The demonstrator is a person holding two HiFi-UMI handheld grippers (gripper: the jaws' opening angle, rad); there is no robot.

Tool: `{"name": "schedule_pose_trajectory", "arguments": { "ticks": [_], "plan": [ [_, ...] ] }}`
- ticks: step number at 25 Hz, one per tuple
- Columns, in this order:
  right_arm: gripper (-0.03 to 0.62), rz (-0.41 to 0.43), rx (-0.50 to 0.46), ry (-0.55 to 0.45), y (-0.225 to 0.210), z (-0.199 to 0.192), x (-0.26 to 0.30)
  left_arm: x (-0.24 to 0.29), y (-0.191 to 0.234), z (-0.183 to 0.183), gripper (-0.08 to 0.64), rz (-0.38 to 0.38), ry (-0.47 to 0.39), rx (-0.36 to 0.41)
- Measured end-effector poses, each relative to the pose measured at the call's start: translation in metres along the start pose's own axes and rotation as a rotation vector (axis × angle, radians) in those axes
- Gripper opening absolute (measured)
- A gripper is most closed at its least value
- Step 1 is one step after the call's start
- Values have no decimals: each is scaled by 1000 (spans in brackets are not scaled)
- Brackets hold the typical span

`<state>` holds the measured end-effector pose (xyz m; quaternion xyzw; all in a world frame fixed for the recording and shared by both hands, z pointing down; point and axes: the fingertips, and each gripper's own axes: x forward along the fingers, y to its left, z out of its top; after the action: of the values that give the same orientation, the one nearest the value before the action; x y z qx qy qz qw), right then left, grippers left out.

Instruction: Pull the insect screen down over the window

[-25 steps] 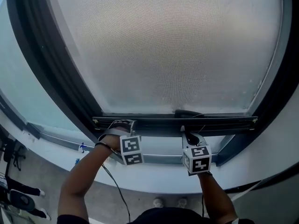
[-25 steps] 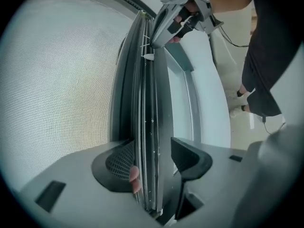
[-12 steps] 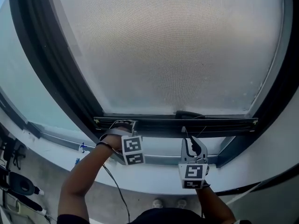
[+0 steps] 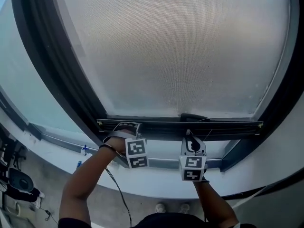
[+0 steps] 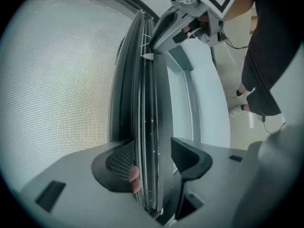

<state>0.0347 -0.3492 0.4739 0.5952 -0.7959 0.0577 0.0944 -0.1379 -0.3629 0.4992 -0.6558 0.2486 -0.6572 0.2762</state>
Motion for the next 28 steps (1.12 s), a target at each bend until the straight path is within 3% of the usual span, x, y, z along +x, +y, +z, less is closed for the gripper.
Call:
{"name": "schedule_pose_trajectory", "arguments": {
  "ticks": [3,10,17,28],
  "plan": [
    [60,-26,-26,18,-13,-3,9,0,1,0,244,-2,1,1],
    [80,11,-42,41,-16,-4,29,0,1,-1,238,-8,-11,9],
    [72,21,-8,40,-19,-3,29,0,1,0,238,-11,-10,5],
    [71,115,45,19,-6,-4,4,0,1,0,236,-20,-21,-8]
  ]
}}
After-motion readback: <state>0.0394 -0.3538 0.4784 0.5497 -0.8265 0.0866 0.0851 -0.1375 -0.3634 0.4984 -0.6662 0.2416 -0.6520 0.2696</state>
